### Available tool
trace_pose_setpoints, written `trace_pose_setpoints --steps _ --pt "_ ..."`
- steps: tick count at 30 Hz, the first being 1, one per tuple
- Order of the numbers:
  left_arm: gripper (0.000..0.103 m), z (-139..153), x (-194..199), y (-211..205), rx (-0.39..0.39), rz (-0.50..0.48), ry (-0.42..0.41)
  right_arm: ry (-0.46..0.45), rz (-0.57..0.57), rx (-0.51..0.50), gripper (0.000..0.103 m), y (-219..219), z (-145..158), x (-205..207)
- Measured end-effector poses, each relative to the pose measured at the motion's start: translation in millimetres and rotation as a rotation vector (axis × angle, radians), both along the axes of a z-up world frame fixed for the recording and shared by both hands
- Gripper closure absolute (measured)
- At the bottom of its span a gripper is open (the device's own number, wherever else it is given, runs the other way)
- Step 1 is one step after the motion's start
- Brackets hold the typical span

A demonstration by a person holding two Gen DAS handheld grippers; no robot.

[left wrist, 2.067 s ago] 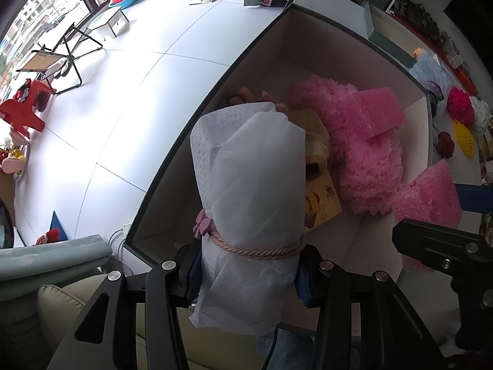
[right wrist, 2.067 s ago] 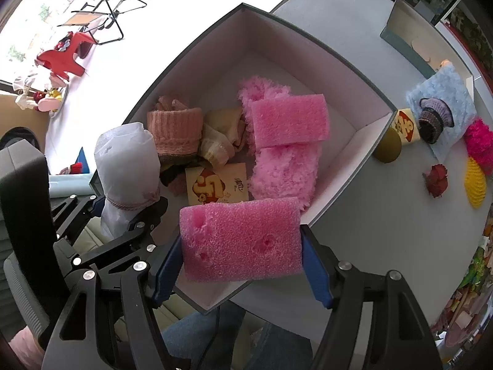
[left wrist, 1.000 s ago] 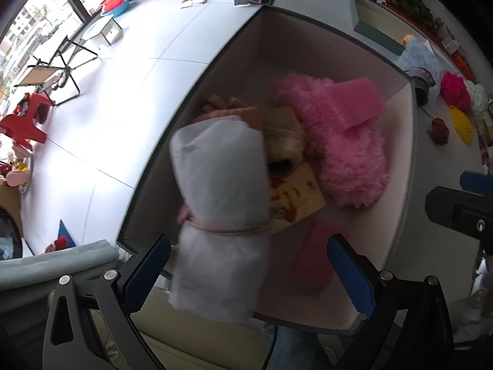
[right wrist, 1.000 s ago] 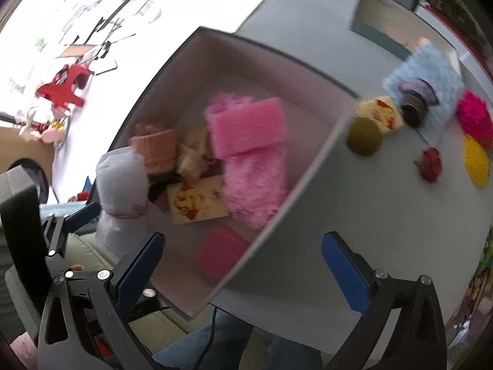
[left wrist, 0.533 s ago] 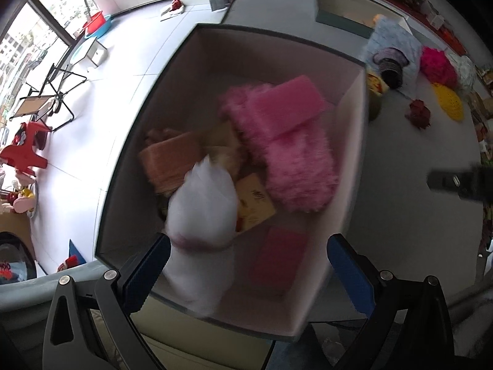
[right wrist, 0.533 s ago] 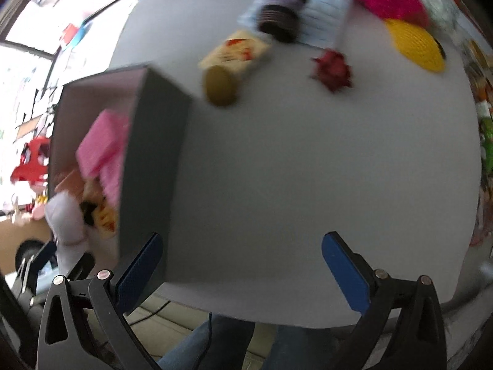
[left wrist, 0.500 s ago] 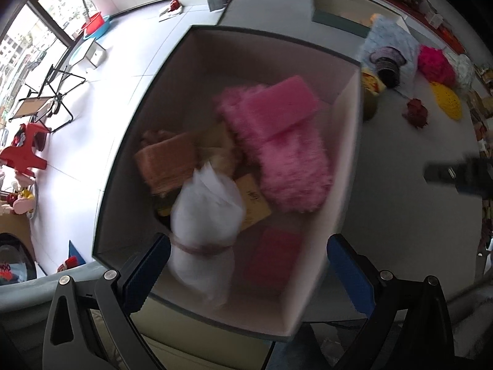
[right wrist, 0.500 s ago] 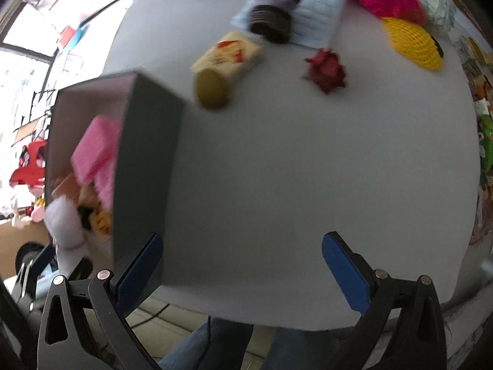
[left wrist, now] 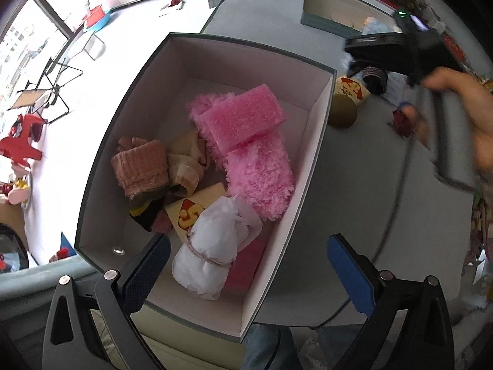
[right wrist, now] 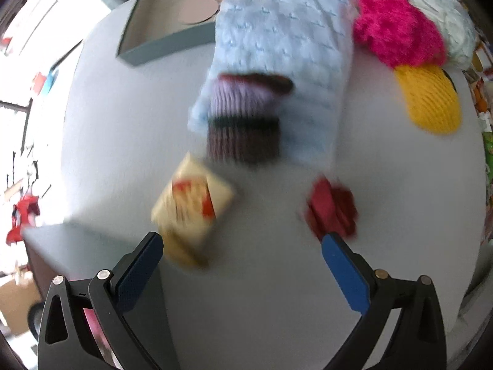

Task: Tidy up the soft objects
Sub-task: 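Move left gripper to the yellow OH tissue pack while right gripper approaches the red rose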

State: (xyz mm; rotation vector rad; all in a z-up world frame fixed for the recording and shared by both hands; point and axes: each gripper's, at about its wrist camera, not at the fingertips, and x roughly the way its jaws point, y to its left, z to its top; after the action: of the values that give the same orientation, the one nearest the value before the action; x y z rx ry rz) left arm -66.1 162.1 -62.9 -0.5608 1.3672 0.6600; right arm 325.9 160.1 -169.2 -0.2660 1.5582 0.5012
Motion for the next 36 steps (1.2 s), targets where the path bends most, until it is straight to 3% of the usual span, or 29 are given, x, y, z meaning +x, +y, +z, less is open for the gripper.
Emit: trace_pose_setpoints --steps 6,9,13,22,27,30,34,36 --pt "0.001 -1.6 -7.1 -0.6 -0.009 0.005 0.034 -0.098 0.096 -0.121 0.0 47.0 -32.1 -4.0" --pt "0.001 1.2 -6.1 1.1 -0.007 0.008 0.031 -0.119 0.15 -0.168 0.0 46.2 -37.9 -11.9" --pt "0.001 5.3 4.3 -0.7 -0.002 -0.012 0.014 -0.122 0.188 -0.233 0.0 10.4 -34.1 -21.6" --pt "0.001 2.9 34.2 -31.2 -0.027 -0.117 0.01 -0.01 0.024 -0.31 0.0 -128.8 -37.4 -25.1" --pt "0.001 -3.0 47.4 -43.4 -0.059 -0.131 0.009 -0.006 -0.004 -0.176 0.0 -171.1 -11.2 -28.6" --pt "0.001 -9.5 55.2 -49.3 -0.097 -0.118 0.015 -0.039 0.055 -0.105 0.0 -170.6 6.7 -23.6" --pt "0.001 -14.5 67.5 -58.4 -0.11 -0.122 0.025 -0.055 0.129 -0.083 0.0 -164.3 17.8 -15.4" --pt "0.001 -14.3 82.5 -66.2 -0.082 -0.159 0.02 -0.026 0.073 -0.063 0.0 -173.7 20.5 -6.2"
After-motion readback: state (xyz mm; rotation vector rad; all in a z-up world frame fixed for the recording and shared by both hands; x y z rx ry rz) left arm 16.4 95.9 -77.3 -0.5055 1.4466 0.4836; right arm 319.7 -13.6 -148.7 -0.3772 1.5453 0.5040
